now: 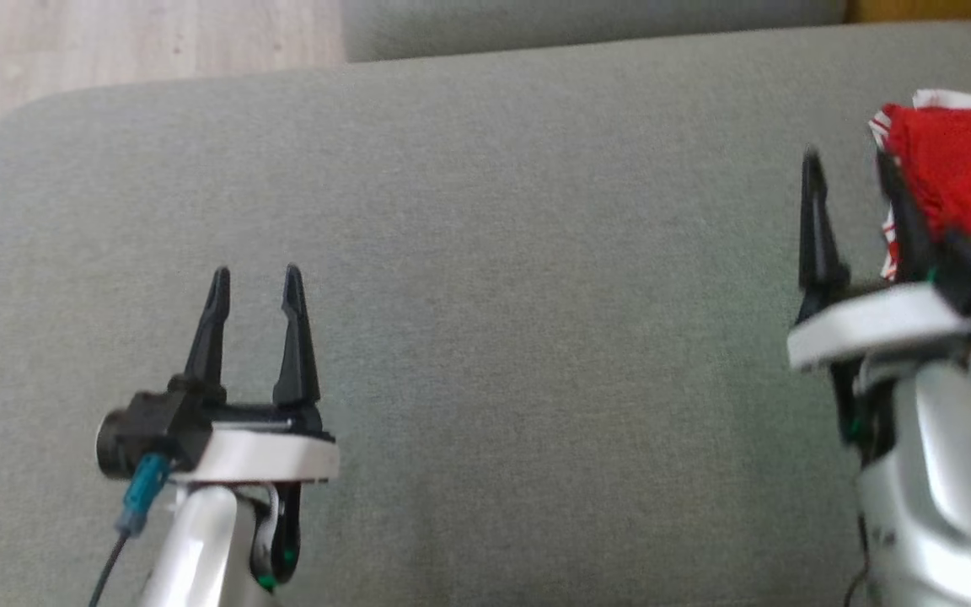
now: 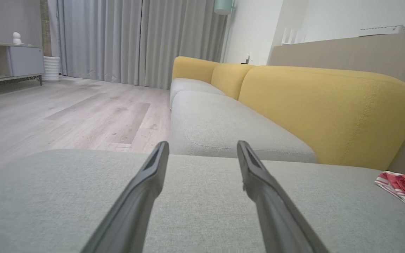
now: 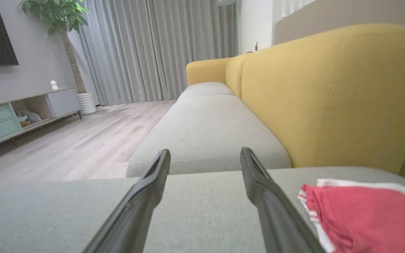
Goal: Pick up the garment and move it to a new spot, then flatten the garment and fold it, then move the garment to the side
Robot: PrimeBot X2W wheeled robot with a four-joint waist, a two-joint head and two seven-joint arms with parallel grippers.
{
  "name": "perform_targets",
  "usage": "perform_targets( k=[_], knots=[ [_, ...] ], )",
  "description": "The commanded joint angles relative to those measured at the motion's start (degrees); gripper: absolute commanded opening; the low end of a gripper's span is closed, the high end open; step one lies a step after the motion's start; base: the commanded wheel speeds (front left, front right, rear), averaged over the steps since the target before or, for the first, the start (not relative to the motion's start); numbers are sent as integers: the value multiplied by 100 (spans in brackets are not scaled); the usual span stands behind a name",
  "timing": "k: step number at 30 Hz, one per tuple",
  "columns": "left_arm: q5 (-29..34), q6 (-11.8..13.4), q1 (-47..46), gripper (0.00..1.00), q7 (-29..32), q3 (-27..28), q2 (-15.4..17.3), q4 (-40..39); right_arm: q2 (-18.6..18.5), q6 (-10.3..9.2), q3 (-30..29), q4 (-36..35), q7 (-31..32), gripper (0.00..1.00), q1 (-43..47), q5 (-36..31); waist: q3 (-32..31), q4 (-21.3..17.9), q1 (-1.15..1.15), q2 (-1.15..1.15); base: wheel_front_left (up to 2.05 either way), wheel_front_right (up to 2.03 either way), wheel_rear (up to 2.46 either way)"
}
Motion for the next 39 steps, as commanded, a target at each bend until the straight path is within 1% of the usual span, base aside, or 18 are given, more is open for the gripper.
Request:
perform_targets(
  k=[1, 3, 4, 7, 10, 16, 19, 22, 26, 32, 39],
  knots=[
    [-43, 58, -5, 100, -28, 168, 44, -235, 70, -11, 208, -218, -148, 100, 173, 258, -114, 105, 1, 0, 0, 0, 0],
    [-56, 84, 79, 100, -28, 165, 44, -256, 74, -11, 374, -188, -268, 100, 438, 487, -148, 134, 1, 0, 0, 0, 0],
    [-56, 84, 79, 100, -28, 165, 44, -256, 74, -11, 374, -188, -268, 100, 438, 487, -148, 134, 1, 0, 0, 0, 0],
    [-245, 198, 202, 100, -28, 182, 44, -210, 76, -11, 512, -57, -443, 100, 766, 785, -195, 160, 1, 0, 0, 0, 0],
    [-203, 219, 196, 100, -28, 215, 44, -196, 76, -11, 588, 14, -529, 100, 871, 887, -217, 165, 1, 0, 0, 0, 0],
    [-185, 240, 194, 100, -28, 290, 44, -232, 77, -11, 721, 97, -611, 100, 899, 933, -227, 148, 1, 0, 0, 0, 0],
    [-270, 241, 211, 100, -28, 295, 44, -189, 77, -11, 761, 120, -632, 100, 883, 926, -229, 144, 1, 0, 0, 0, 0],
    [-320, 210, 216, 100, -28, 286, 44, -178, 77, -11, 745, 153, -644, 100, 881, 863, -239, 145, 1, 0, 0, 0, 0],
    [-333, 233, 238, 100, -28, 312, 44, -188, 77, -11, 728, 175, -658, 100, 882, 850, -256, 145, 1, 0, 0, 0, 0],
    [-340, 196, 262, 100, -28, 363, 43, -234, 77, -11, 757, 170, -673, 100, 887, 876, -273, 140, 1, 0, 0, 0, 0],
    [-538, 115, 268, 100, -28, 389, 43, -234, 77, -11, 743, 228, -683, 100, 910, 824, -277, 143, 1, 0, 0, 0, 0]
  ],
)
